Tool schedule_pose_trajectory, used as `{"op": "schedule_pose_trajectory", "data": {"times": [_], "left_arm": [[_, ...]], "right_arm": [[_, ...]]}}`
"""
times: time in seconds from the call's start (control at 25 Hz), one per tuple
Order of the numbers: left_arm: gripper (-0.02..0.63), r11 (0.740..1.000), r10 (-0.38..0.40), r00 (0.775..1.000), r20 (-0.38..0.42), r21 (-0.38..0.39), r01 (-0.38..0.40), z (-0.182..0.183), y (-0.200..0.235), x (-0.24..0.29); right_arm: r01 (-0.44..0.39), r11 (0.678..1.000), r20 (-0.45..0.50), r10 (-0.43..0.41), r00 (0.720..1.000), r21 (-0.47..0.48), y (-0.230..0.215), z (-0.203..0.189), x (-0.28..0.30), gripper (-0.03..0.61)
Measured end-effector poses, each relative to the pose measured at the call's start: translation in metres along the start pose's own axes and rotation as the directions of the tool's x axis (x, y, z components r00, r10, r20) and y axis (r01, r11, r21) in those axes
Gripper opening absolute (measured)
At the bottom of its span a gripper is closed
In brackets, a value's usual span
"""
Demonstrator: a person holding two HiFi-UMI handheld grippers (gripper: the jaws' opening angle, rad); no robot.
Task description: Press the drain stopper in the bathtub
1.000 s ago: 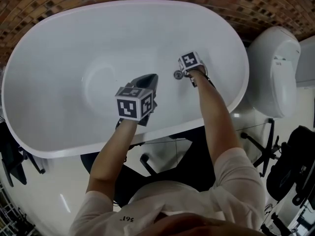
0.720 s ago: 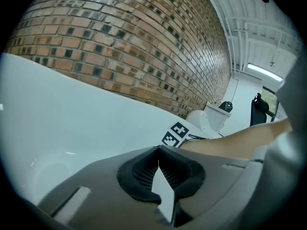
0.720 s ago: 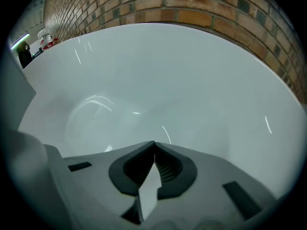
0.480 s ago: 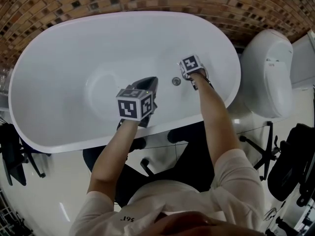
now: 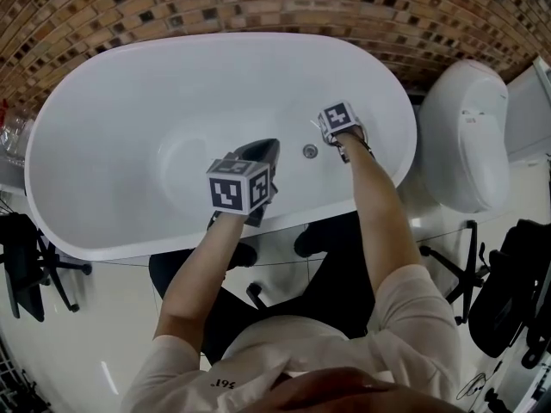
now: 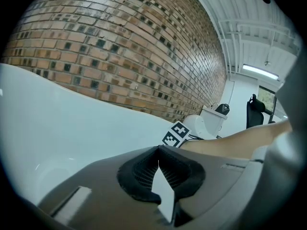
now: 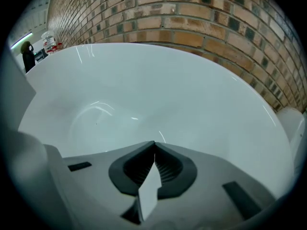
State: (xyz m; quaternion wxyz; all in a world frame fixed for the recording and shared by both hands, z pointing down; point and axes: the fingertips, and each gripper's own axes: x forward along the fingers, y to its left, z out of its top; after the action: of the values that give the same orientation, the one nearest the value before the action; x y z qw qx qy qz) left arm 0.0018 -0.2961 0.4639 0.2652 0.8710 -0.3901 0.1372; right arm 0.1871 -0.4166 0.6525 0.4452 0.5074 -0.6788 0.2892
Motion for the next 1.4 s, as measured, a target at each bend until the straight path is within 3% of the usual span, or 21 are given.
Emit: {"op": "schedule_pose_trajectory", "data": {"times": [0.48, 0.92, 1.12, 1.4], "left_arm": [[0.008, 1.0, -0.008, 0.998, 0.062, 0.027, 0.006, 0.02, -0.026, -0.035], [0.008, 0.998, -0.019, 0.992, 0.125, 0.054, 0.013, 0.029, -0.05, -0.081], [0.008, 0.997, -0.033, 0.989, 0.141, 0.08, 0.022, 0.035, -0.057, -0.094], [0.008, 0.994, -0.037, 0.987, 0.154, 0.107, 0.02, 0.042, -0.079, -0.102]], "right_arm": [[0.013, 1.0, 0.065, -0.014, 0.998, 0.004, 0.0, 0.013, -0.063, 0.012], [0.113, 0.993, 0.167, -0.105, 0.98, -0.039, -0.004, 0.031, -0.145, 0.012], [0.089, 0.996, 0.169, -0.084, 0.982, -0.026, 0.012, 0.028, -0.171, 0.012], [0.077, 0.995, 0.253, -0.06, 0.966, -0.056, 0.011, 0.034, -0.201, 0.012]]}}
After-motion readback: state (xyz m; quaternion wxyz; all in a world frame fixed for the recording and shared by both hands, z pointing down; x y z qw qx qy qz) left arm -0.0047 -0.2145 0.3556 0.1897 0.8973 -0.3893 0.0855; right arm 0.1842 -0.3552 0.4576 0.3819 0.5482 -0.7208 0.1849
